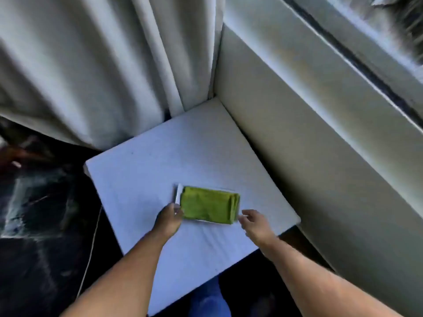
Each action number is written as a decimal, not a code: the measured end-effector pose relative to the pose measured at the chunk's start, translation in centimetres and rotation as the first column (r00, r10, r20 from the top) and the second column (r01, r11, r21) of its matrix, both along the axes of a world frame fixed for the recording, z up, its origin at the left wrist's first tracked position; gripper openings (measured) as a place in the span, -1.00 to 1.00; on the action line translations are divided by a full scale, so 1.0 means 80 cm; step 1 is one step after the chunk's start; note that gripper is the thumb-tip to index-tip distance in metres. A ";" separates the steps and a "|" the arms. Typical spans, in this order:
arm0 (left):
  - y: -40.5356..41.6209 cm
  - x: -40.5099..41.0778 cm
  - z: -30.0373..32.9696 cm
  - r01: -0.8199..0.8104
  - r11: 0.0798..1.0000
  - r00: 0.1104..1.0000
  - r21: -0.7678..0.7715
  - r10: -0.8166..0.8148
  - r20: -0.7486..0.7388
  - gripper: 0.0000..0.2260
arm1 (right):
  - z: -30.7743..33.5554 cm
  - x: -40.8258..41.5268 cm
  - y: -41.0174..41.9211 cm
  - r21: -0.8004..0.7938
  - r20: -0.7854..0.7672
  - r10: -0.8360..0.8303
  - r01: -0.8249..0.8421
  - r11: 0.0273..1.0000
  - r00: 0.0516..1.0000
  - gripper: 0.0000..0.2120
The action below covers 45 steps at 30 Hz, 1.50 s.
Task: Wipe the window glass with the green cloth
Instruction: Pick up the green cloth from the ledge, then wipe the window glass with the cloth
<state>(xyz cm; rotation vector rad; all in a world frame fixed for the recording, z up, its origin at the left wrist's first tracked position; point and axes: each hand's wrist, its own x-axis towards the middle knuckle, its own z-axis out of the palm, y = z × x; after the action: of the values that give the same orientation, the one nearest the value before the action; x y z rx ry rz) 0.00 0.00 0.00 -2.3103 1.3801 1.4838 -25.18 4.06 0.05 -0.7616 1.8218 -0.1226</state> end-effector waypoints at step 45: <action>0.130 -0.690 0.971 -0.117 0.454 -0.126 -0.883 -0.889 -0.441 -0.93 | 0.930 -0.494 0.356 -0.318 -0.519 -0.738 -0.704 0.635 -0.431 -0.51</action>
<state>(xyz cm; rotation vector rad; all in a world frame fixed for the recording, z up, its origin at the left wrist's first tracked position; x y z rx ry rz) -55.21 10.42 77.70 0.2565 3.0763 2.4582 -64.70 32.52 74.43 -2.0371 3.9392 -0.4932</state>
